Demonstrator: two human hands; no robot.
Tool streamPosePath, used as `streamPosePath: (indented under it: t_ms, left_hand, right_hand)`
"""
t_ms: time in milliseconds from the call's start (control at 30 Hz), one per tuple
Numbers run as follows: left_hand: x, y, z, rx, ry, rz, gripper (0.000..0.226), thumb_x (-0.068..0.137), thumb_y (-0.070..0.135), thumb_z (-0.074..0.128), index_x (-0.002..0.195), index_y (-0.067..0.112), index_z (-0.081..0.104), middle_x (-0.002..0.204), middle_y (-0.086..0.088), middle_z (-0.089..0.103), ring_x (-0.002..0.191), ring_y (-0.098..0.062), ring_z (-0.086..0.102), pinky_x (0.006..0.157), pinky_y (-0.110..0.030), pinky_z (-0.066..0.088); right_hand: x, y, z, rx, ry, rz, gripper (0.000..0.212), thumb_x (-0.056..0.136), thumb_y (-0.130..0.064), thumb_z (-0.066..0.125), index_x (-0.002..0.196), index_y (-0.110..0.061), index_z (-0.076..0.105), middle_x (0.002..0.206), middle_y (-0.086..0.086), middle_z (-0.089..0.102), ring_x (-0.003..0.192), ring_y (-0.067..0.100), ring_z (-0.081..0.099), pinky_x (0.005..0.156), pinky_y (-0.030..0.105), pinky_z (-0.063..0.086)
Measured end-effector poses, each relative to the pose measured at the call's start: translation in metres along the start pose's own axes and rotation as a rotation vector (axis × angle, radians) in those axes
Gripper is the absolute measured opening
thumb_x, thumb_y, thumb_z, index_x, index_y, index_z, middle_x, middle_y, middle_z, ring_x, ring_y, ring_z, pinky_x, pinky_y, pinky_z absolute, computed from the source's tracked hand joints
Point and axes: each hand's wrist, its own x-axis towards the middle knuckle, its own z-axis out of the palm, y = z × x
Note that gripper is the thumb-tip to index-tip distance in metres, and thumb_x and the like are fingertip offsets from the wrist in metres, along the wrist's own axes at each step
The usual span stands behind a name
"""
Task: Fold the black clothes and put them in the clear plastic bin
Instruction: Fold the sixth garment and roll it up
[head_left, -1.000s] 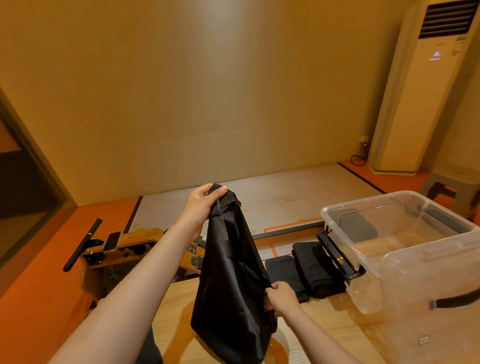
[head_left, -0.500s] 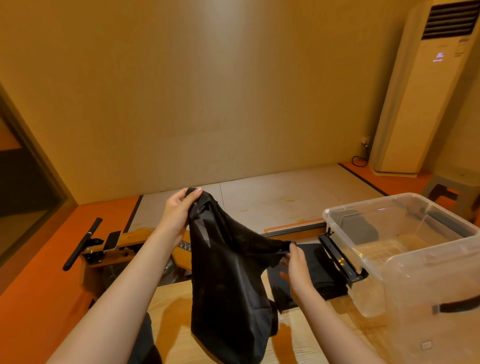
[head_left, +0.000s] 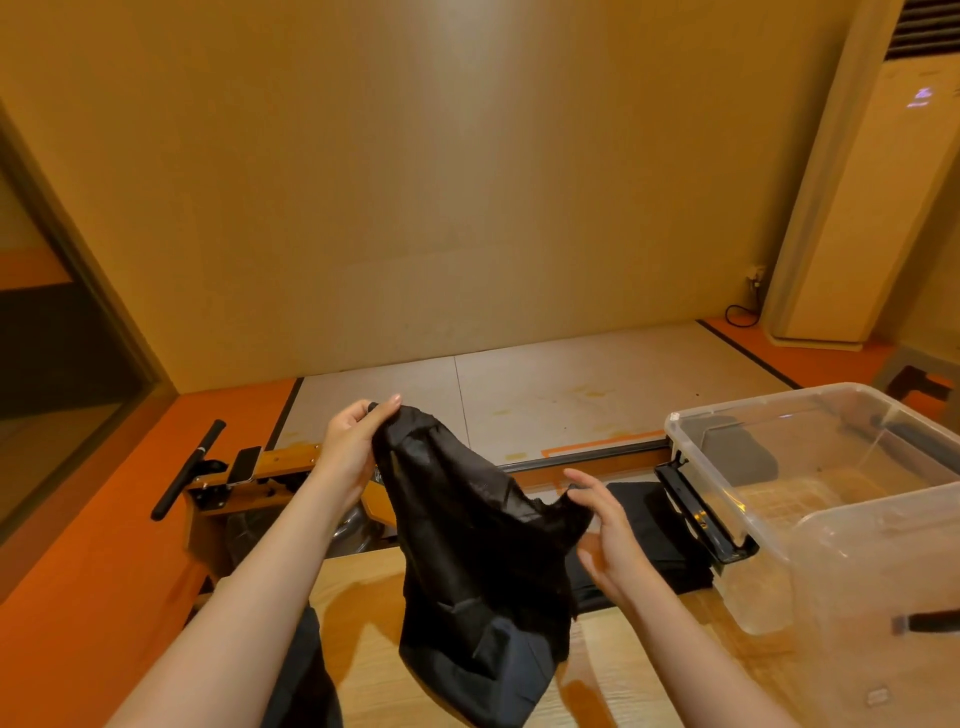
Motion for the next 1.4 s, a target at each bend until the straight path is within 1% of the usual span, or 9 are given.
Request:
streamPosePath:
  t_ms: [133, 267, 400, 533, 633, 733, 933, 1167, 1400]
  left_hand:
    - [0.001, -0.010, -0.004, 0.060, 0.077, -0.038, 0.019, 0.086, 0.019, 0.070, 0.091, 0.009, 0.054, 0.090, -0.010, 0.062, 0.085, -0.023, 0.062, 0.071, -0.029, 0.051]
    - [0.003, -0.013, -0.009, 0.107, 0.080, -0.033, 0.042, 0.087, 0.012, 0.069, 0.124, 0.018, 0.052, 0.110, -0.008, 0.062, 0.101, -0.023, 0.062, 0.082, -0.034, 0.054]
    - [0.000, -0.005, -0.014, 0.300, -0.041, 0.010, 0.023, 0.088, 0.013, 0.068, 0.109, 0.022, 0.069, 0.117, -0.003, 0.065, 0.116, -0.022, 0.057, 0.098, -0.038, 0.049]
    - [-0.003, 0.006, -0.011, 0.453, -0.061, 0.120, 0.012, 0.088, 0.014, 0.068, 0.098, 0.017, 0.071, 0.103, 0.004, 0.066, 0.102, -0.011, 0.058, 0.079, -0.018, 0.044]
    - [0.002, 0.013, -0.012, 0.541, -0.064, 0.162, 0.008, 0.086, 0.014, 0.070, 0.094, 0.016, 0.070, 0.102, 0.000, 0.069, 0.102, -0.013, 0.061, 0.087, -0.026, 0.047]
    - [0.006, 0.019, -0.010, 0.555, -0.065, 0.174, 0.009, 0.085, 0.008, 0.070, 0.092, 0.012, 0.066, 0.099, -0.009, 0.070, 0.094, -0.015, 0.068, 0.071, -0.016, 0.051]
    - [0.006, 0.039, -0.006, 0.656, -0.045, 0.253, 0.017, 0.086, 0.008, 0.071, 0.101, 0.016, 0.071, 0.095, 0.007, 0.067, 0.088, 0.001, 0.059, 0.061, -0.005, 0.045]
    - [0.010, 0.075, -0.010, 0.736, 0.053, 0.379, 0.005, 0.085, 0.014, 0.073, 0.082, 0.017, 0.070, 0.087, 0.001, 0.067, 0.087, -0.017, 0.061, 0.073, -0.027, 0.047]
    - [0.011, 0.126, -0.003, 0.723, 0.169, 0.517, 0.007, 0.088, 0.017, 0.070, 0.086, 0.011, 0.068, 0.094, 0.003, 0.061, 0.091, -0.016, 0.055, 0.074, -0.025, 0.040]
  right_hand:
    - [-0.003, -0.005, 0.002, 0.189, -0.044, 0.012, 0.034, 0.088, -0.015, 0.050, 0.116, -0.002, 0.062, 0.125, 0.017, 0.051, 0.118, 0.033, 0.051, 0.085, 0.038, 0.048]
    - [-0.002, -0.010, -0.001, -0.141, -0.029, -0.053, 0.027, 0.096, -0.002, 0.044, 0.107, -0.011, 0.067, 0.121, 0.020, 0.058, 0.110, 0.030, 0.057, 0.085, 0.033, 0.048]
    - [-0.004, -0.021, -0.001, -0.349, -0.086, -0.131, 0.021, 0.090, -0.001, 0.060, 0.102, -0.015, 0.070, 0.114, 0.013, 0.066, 0.111, 0.027, 0.061, 0.092, 0.034, 0.051]
    - [-0.007, -0.035, 0.005, -0.438, -0.065, -0.211, 0.015, 0.088, -0.005, 0.065, 0.099, -0.011, 0.071, 0.101, 0.008, 0.072, 0.102, 0.023, 0.066, 0.088, 0.034, 0.054]
    - [-0.007, -0.047, 0.012, -0.547, -0.059, -0.273, 0.013, 0.086, -0.005, 0.068, 0.095, -0.012, 0.072, 0.097, 0.004, 0.072, 0.097, 0.015, 0.066, 0.079, 0.020, 0.050]
    - [-0.005, -0.061, 0.022, -0.602, -0.078, -0.318, 0.014, 0.084, -0.001, 0.070, 0.094, -0.009, 0.072, 0.094, 0.001, 0.072, 0.091, 0.008, 0.065, 0.070, 0.010, 0.049]
    - [0.003, -0.095, 0.044, -0.661, -0.127, -0.405, 0.021, 0.081, 0.004, 0.071, 0.089, -0.015, 0.071, 0.090, 0.000, 0.071, 0.083, 0.004, 0.066, 0.067, 0.010, 0.048]
    - [0.007, -0.144, 0.066, -0.739, -0.164, -0.560, 0.011, 0.084, -0.007, 0.072, 0.092, -0.014, 0.072, 0.089, 0.002, 0.071, 0.079, 0.001, 0.065, 0.069, 0.010, 0.049]
    - [0.013, -0.181, 0.103, -0.749, -0.190, -0.638, 0.009, 0.086, -0.011, 0.071, 0.093, -0.016, 0.072, 0.088, -0.001, 0.071, 0.081, 0.003, 0.066, 0.067, 0.011, 0.049]
